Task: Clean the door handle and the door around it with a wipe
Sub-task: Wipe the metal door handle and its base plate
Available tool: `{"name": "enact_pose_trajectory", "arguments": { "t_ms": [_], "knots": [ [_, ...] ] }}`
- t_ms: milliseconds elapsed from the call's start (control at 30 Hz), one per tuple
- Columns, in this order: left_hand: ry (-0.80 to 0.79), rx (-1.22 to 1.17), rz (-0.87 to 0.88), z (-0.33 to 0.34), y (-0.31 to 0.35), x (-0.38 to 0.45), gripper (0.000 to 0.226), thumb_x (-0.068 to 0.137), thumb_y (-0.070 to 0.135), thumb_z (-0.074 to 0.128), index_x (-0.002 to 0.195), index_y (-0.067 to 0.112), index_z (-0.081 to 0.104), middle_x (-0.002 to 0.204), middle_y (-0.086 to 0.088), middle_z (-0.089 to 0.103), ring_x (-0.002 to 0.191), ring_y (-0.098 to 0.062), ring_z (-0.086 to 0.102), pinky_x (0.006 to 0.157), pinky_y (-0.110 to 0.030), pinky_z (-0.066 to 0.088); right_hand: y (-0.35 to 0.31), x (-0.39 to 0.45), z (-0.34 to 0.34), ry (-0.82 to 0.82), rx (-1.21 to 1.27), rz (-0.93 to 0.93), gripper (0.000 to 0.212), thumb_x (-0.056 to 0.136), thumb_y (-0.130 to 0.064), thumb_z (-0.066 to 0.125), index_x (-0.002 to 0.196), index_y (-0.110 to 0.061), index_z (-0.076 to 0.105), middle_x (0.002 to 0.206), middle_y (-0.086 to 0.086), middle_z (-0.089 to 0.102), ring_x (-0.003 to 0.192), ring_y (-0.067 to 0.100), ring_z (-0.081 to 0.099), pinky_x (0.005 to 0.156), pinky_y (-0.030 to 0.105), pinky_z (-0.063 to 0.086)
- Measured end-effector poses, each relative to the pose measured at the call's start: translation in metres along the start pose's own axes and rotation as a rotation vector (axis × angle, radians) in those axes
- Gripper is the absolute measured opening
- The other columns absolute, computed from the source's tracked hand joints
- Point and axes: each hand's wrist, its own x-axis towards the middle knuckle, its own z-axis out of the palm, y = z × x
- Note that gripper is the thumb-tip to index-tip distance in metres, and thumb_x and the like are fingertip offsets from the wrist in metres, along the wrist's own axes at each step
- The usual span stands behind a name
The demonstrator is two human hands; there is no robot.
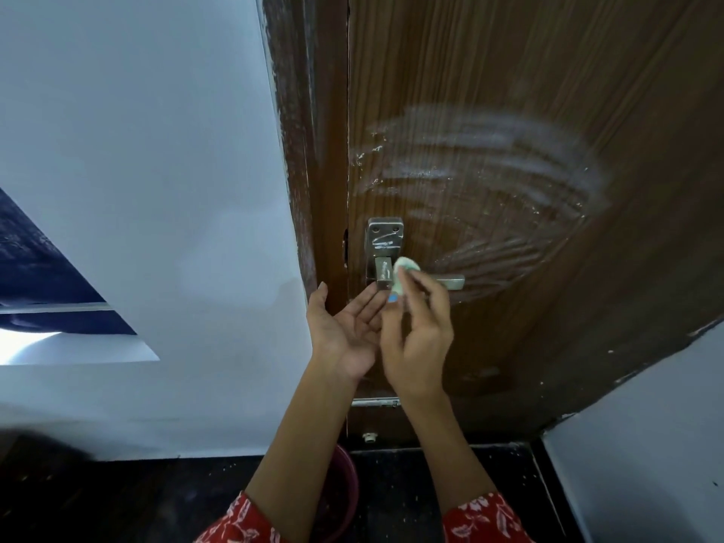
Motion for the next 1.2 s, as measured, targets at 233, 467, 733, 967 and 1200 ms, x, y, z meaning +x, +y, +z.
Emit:
{"name": "enact_pose_trajectory", "arguments": {
  "t_ms": [233, 467, 733, 967, 1200],
  "knots": [
    [0.039, 0.034, -0.004, -0.004, 0.008, 0.003, 0.066, 0.095, 0.053, 0.032, 0.115, -0.003, 0.061, 0.107, -0.021, 0.068, 0.101, -0.031, 0.063, 0.086, -0.039, 0.049, 0.006, 0.000, -0.003, 0.027, -0.076, -0.025, 0.030, 0.090, -0.010, 0.050, 0.114, 0.002, 0.063, 0.110, 0.017, 0.060, 0.105, 0.017, 0.056, 0.092, 0.015, 0.046],
    [0.080, 0.066, -0.039, -0.002, 0.010, 0.006, 0.054, 0.097, 0.047, 0.035, 0.107, 0.001, 0.062, 0.099, -0.017, 0.067, 0.096, -0.029, 0.062, 0.085, -0.039, 0.048, -0.014, 0.008, 0.004, -0.151, -0.196, -0.109, 0.023, 0.084, -0.005, 0.063, 0.105, -0.004, 0.070, 0.104, 0.008, 0.070, 0.099, 0.017, 0.056, 0.089, 0.014, 0.041],
    [0.067, 0.096, 0.009, 0.001, 0.012, 0.009, 0.053, 0.097, 0.046, 0.033, 0.103, 0.003, 0.063, 0.095, -0.014, 0.069, 0.095, -0.027, 0.063, 0.085, -0.036, 0.047, -0.025, 0.040, 0.013, -0.202, -0.361, -0.036, 0.012, 0.083, -0.015, 0.068, 0.090, -0.007, 0.072, 0.088, 0.005, 0.071, 0.086, 0.019, 0.056, 0.069, 0.022, 0.045],
    [0.062, 0.095, -0.014, 0.003, 0.012, 0.009, 0.052, 0.098, 0.044, 0.035, 0.099, 0.000, 0.064, 0.093, -0.016, 0.070, 0.094, -0.028, 0.063, 0.090, -0.037, 0.045, -0.032, 0.035, 0.001, -0.194, -0.397, 0.037, 0.009, 0.079, -0.009, 0.071, 0.087, -0.007, 0.074, 0.087, 0.006, 0.070, 0.086, 0.019, 0.060, 0.069, 0.018, 0.042],
    [0.060, 0.100, -0.033, 0.000, 0.012, 0.007, 0.051, 0.097, 0.044, 0.036, 0.098, 0.001, 0.064, 0.091, -0.015, 0.070, 0.087, -0.025, 0.063, 0.073, -0.034, 0.047, -0.030, 0.054, 0.021, -0.159, -0.414, 0.181, 0.010, 0.082, -0.015, 0.069, 0.091, -0.011, 0.072, 0.095, 0.006, 0.063, 0.092, 0.020, 0.058, 0.070, 0.018, 0.038]
  ]
}}
